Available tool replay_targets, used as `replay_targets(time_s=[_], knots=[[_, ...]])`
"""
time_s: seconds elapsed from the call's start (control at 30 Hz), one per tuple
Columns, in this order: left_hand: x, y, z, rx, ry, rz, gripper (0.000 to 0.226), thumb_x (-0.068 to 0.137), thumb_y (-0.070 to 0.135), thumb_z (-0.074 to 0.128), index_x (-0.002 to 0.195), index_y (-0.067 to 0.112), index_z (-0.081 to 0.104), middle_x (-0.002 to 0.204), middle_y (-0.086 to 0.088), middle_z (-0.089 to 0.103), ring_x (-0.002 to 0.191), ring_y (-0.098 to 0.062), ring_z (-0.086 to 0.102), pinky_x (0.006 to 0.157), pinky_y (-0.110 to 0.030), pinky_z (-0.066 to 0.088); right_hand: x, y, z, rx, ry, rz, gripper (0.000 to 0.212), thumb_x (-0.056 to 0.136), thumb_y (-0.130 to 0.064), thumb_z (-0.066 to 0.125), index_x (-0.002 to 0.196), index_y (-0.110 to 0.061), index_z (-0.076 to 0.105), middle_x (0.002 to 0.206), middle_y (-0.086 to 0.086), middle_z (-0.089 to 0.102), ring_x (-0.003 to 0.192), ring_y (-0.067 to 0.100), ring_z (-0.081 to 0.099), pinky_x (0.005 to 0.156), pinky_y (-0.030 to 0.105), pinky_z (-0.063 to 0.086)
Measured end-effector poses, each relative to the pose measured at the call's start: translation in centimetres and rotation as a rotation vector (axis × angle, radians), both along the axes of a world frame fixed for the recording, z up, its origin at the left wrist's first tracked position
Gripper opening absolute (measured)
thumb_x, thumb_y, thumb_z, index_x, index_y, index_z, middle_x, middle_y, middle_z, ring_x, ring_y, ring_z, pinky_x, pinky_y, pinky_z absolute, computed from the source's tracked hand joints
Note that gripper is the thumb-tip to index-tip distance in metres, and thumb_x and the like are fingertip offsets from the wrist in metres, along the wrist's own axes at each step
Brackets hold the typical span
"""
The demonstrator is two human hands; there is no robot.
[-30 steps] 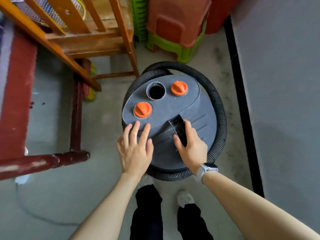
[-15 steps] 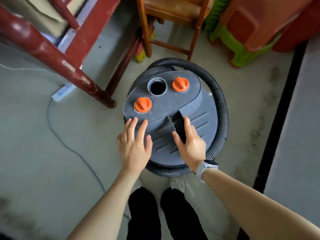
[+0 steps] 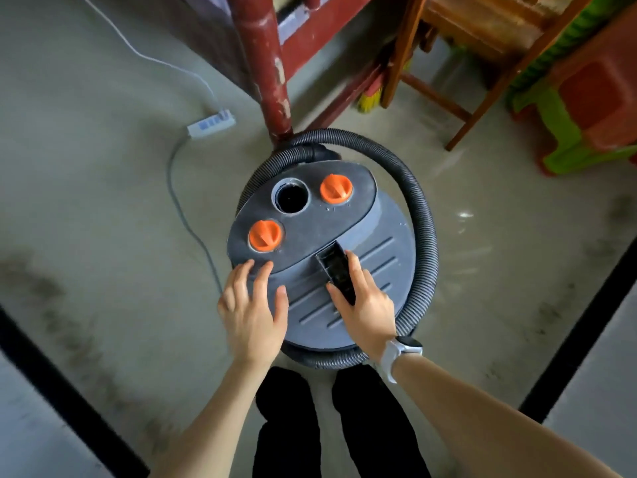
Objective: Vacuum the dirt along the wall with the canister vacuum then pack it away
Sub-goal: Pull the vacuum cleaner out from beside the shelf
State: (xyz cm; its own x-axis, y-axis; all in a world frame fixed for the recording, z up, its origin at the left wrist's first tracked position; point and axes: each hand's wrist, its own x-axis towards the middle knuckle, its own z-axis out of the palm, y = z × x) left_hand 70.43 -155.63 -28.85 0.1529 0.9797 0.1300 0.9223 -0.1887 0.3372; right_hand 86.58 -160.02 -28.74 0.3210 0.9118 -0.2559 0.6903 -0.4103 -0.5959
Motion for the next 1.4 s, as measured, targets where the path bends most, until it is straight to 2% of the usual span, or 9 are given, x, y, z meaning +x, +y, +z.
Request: replay_targets(time_s=[0.13, 0.23, 0.4, 0.6, 0.77, 0.87, 1.0, 1.17, 1.4], knots=[[-5.1, 0.4, -0.5, -0.009, -0.070, 0.102, 0.044, 0.090, 0.030, 0.047, 0.122, 0.004, 0.061, 0.130, -0.021, 0.053, 0.121, -0.044, 0.047, 0.095, -0.050, 0.042, -5.1, 1.3, 0.2, 0.003, -0.013, 0.105, 0.062, 0.093, -0.043, 0.051, 0.146, -0.021, 0.029, 0.105, 0.003, 0.058, 0.078, 0.030, 0.061, 0.058, 0.036, 0.047], [-9.1, 0.8, -1.1, 0.002, -0.164, 0.158, 0.037, 0.090, 0.016, 0.062, 0.123, 0.000, 0.059, 0.134, -0.026, 0.048, 0.127, -0.049, 0.039, 0.105, -0.052, 0.034, -9.1, 2.7, 0.2, 0.006, -0.028, 0.171, 0.061, 0.093, -0.043, 0.052, 0.145, -0.019, 0.032, 0.099, 0.005, 0.058, 0.072, 0.031, 0.061, 0.053, 0.037, 0.048], [-15.7, 2.9, -1.6, 0.035, -0.254, 0.236, 0.037, 0.086, 0.009, 0.060, 0.121, -0.004, 0.059, 0.134, -0.029, 0.046, 0.129, -0.051, 0.035, 0.108, -0.050, 0.030, -16.0, 5.8, 0.1, 0.016, -0.011, 0.244, 0.062, 0.094, -0.045, 0.049, 0.147, -0.021, 0.028, 0.104, 0.003, 0.058, 0.076, 0.030, 0.061, 0.056, 0.037, 0.049], [-23.0, 7.2, -1.7, 0.097, -0.249, 0.290, 0.036, 0.088, 0.013, 0.060, 0.119, -0.004, 0.061, 0.133, -0.028, 0.049, 0.129, -0.051, 0.036, 0.103, -0.051, 0.039, -23.4, 11.1, -0.1, -0.021, 0.002, 0.308, 0.065, 0.095, -0.049, 0.043, 0.149, -0.024, 0.018, 0.120, 0.002, 0.053, 0.092, 0.033, 0.060, 0.071, 0.041, 0.050], [-27.3, 11.8, -1.7, 0.112, -0.259, 0.338, 0.040, 0.092, 0.022, 0.050, 0.121, -0.003, 0.061, 0.134, -0.029, 0.048, 0.127, -0.055, 0.036, 0.089, -0.054, 0.048, -27.5, 16.6, 0.1, -0.007, -0.011, 0.382, 0.063, 0.096, -0.048, 0.040, 0.149, -0.024, 0.016, 0.125, 0.003, 0.051, 0.091, 0.033, 0.060, 0.072, 0.039, 0.046], [-29.5, 14.8, -1.9, 0.072, -0.299, 0.373, 0.037, 0.091, 0.014, 0.057, 0.125, -0.002, 0.058, 0.138, -0.027, 0.043, 0.132, -0.053, 0.029, 0.092, -0.055, 0.047, -29.4, 19.9, 0.3, 0.005, -0.012, 0.395, 0.061, 0.096, -0.047, 0.040, 0.149, -0.025, 0.017, 0.125, 0.003, 0.053, 0.094, 0.033, 0.060, 0.072, 0.038, 0.047], [-32.0, 18.7, -1.9, 0.025, -0.329, 0.381, 0.039, 0.092, 0.011, 0.056, 0.130, 0.000, 0.054, 0.144, -0.024, 0.038, 0.138, -0.049, 0.020, 0.099, -0.054, 0.042, -31.8, 23.5, 0.6, -0.004, 0.027, 0.404, 0.060, 0.096, -0.046, 0.041, 0.148, -0.026, 0.018, 0.118, 0.004, 0.055, 0.093, 0.031, 0.060, 0.074, 0.042, 0.051], [-34.2, 23.2, -1.6, -0.022, -0.270, 0.356, 0.042, 0.095, 0.015, 0.051, 0.136, 0.005, 0.048, 0.148, -0.018, 0.035, 0.142, -0.043, 0.015, 0.096, -0.053, 0.043, -33.9, 27.4, 0.8, -0.006, 0.093, 0.382, 0.057, 0.096, -0.044, 0.043, 0.146, -0.026, 0.021, 0.118, 0.003, 0.055, 0.092, 0.031, 0.062, 0.070, 0.046, 0.053], [-36.6, 30.1, -1.1, -0.065, -0.248, 0.406, 0.043, 0.096, 0.019, 0.051, 0.138, 0.011, 0.046, 0.151, -0.012, 0.033, 0.144, -0.033, 0.015, 0.092, -0.050, 0.045, -36.8, 33.9, 0.8, -0.020, 0.108, 0.388, 0.060, 0.097, -0.043, 0.041, 0.148, -0.024, 0.016, 0.130, 0.002, 0.050, 0.097, 0.031, 0.061, 0.074, 0.048, 0.053]])
